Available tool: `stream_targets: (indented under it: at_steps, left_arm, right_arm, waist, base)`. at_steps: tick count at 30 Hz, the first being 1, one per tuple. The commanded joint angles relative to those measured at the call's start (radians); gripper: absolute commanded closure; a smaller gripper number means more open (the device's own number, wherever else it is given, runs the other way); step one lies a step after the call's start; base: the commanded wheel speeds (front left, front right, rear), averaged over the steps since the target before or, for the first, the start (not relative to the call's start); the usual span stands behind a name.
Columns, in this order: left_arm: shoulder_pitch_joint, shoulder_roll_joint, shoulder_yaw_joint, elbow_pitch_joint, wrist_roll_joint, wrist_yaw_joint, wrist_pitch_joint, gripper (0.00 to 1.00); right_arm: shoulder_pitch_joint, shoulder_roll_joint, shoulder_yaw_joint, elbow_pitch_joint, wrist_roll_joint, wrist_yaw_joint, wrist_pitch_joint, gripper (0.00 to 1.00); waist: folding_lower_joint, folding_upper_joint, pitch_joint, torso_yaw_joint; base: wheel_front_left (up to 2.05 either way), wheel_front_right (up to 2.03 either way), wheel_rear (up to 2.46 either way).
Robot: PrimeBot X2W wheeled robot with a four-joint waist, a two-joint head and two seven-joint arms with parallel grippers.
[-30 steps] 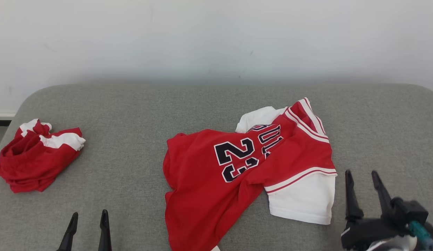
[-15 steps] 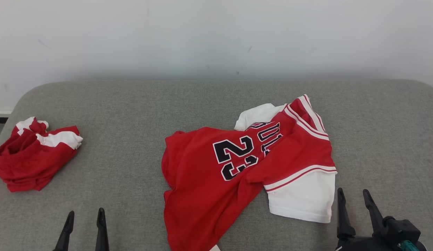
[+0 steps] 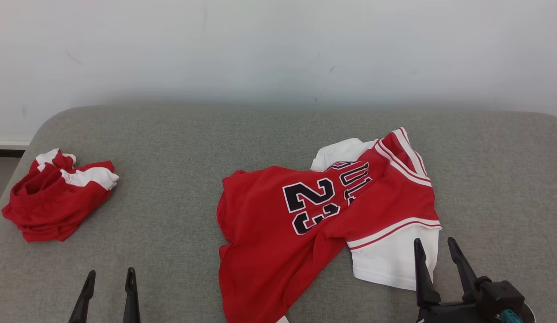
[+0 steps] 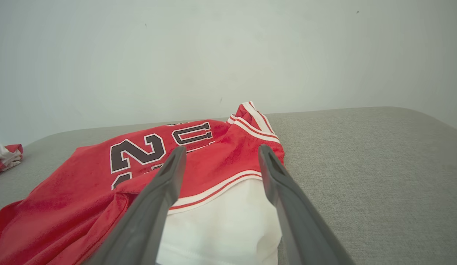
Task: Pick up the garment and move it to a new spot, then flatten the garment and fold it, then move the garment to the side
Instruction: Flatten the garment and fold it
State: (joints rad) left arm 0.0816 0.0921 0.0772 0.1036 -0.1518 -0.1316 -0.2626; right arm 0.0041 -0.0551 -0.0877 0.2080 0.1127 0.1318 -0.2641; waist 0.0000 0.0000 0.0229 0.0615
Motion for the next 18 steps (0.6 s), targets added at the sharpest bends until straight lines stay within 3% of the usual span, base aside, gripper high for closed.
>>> stream_targets:
  at_steps: [1,13,18]
  left_arm:
    - [0.005,0.005,0.002,-0.005,0.010,0.002,-0.003,0.00]
    - [0.026,-0.002,0.019,0.016,0.074,0.004,-0.003,0.00]
    - [0.043,-0.013,-0.021,0.026,0.048,0.003,-0.003,0.00]
  right_arm:
    - [0.013,0.004,0.008,-0.007,-0.007,-0.002,0.000,0.00]
    - [0.038,0.006,0.028,0.001,-0.009,-0.002,0.000,0.00]
    - [0.044,0.003,0.008,0.028,-0.014,-0.002,0.000,0.00]
  waist:
    - [0.0000,0.0000,-0.003,0.003]
    - [0.0000,0.0000,-0.026,0.003]
    - [0.0000,0.0000,-0.034,0.000]
  base:
    - [0.00,0.00,0.00]
    - [0.00,0.00,0.00]
    - [0.00,0.00,0.00]
